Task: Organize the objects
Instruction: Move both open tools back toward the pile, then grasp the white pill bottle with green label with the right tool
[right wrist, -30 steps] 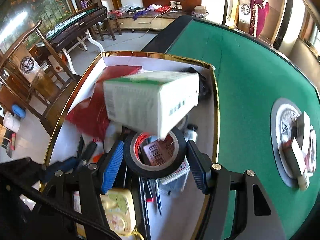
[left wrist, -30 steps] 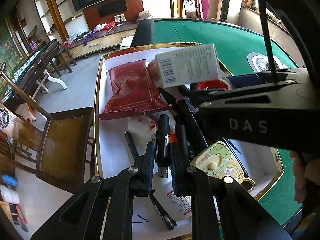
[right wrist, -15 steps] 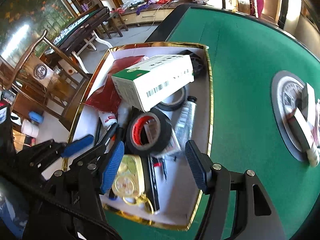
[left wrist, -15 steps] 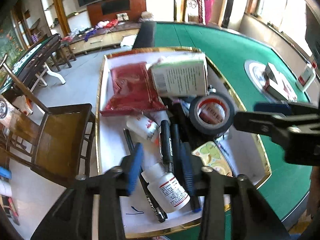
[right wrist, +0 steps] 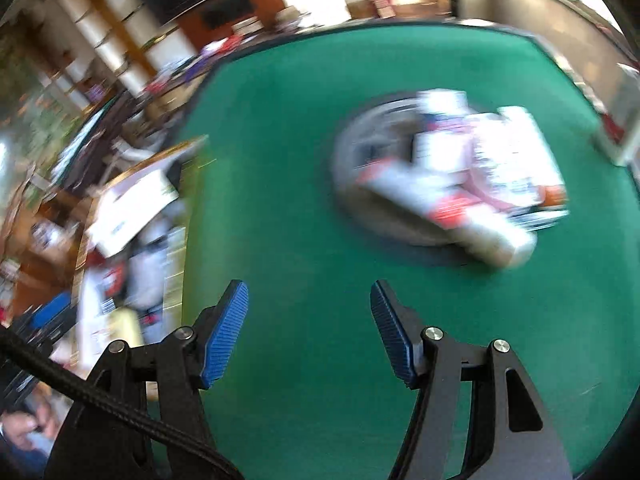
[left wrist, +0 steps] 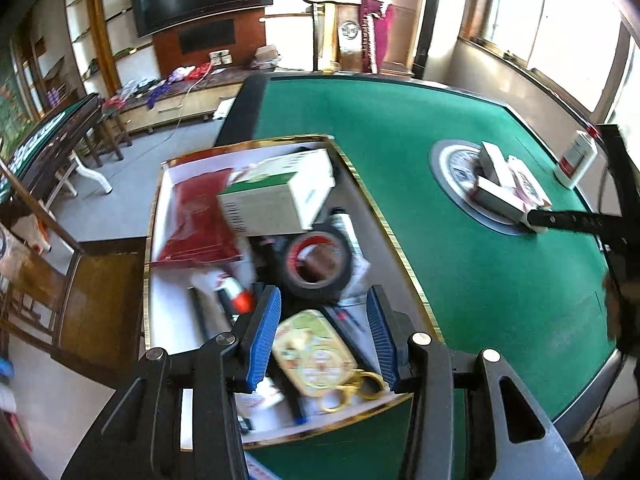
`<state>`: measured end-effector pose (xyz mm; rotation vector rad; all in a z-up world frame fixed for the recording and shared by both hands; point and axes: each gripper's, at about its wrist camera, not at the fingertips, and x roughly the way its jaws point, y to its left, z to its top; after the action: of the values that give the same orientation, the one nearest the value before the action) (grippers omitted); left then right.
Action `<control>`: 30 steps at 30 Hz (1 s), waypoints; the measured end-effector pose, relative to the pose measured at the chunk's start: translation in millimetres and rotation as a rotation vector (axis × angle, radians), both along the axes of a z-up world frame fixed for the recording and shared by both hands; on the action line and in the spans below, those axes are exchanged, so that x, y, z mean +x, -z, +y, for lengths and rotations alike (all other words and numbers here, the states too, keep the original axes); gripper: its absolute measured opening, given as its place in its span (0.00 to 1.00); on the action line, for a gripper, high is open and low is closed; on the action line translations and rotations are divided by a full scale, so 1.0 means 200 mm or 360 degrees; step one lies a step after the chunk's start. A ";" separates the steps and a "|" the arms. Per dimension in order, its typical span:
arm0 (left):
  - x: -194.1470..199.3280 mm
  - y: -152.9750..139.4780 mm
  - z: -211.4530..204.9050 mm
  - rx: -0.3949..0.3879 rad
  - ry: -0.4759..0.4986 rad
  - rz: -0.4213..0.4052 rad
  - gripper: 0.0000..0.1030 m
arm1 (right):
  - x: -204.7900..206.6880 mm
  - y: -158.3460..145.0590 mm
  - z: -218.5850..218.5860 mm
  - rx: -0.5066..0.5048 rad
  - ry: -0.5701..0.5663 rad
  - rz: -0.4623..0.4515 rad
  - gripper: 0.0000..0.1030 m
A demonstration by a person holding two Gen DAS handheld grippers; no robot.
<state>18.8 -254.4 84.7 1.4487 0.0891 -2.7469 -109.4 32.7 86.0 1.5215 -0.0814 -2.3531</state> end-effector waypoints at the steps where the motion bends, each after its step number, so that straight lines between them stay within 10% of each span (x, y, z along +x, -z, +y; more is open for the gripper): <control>1: 0.00 0.00 0.03 -0.0005 0.0014 -0.0009 0.38 | -0.04 0.02 0.07 0.0045 0.0015 -0.0005 0.62; 13: -0.02 0.03 0.32 -0.0043 0.0040 -0.0061 0.38 | -0.25 0.17 0.25 0.0278 -0.0261 0.0016 0.62; 19: -0.05 0.02 0.44 -0.0028 0.0082 -0.0060 0.38 | -0.27 0.25 0.19 0.0269 -0.0429 -0.0056 0.30; 22: -0.10 0.01 0.49 0.0036 0.0156 -0.0075 0.38 | -0.20 0.26 0.14 0.0277 -0.0473 -0.0070 0.30; 30: -0.49 -0.08 0.67 0.0167 0.0378 -0.0043 0.38 | 0.06 0.26 0.25 -0.0123 -0.0262 -0.0213 0.30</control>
<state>-79.3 -120.0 101.6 1.6201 0.0646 -2.9484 -98.3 83.1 33.5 1.5834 -0.0750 -2.0964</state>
